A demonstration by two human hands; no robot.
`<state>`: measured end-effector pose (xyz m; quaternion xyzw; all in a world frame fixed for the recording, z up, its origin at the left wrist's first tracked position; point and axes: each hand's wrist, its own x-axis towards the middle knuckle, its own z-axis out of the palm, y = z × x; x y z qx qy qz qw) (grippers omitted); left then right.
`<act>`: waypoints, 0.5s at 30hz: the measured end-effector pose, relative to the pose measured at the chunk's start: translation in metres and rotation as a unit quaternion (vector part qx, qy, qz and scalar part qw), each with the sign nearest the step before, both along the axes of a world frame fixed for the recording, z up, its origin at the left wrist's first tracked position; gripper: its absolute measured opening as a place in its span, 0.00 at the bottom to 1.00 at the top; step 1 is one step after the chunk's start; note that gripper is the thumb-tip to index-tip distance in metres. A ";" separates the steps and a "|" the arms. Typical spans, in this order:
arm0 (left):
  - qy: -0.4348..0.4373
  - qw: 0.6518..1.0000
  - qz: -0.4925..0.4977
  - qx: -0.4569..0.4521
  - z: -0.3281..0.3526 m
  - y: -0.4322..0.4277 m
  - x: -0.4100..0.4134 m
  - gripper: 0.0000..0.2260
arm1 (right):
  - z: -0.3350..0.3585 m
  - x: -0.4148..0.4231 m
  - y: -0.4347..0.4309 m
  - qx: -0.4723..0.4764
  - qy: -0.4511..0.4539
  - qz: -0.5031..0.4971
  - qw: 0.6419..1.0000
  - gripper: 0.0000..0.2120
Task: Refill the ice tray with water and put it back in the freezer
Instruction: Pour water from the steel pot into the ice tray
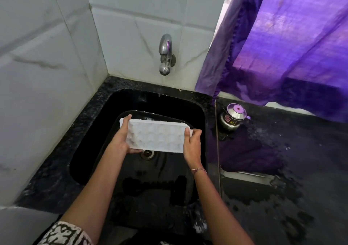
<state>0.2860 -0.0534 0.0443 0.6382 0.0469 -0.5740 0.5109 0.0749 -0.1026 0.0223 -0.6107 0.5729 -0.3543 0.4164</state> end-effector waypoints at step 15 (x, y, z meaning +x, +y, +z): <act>-0.355 0.933 -0.055 -0.002 -0.006 0.025 -0.015 0.21 | -0.012 -0.020 -0.009 0.082 -0.197 -0.088 0.973 0.19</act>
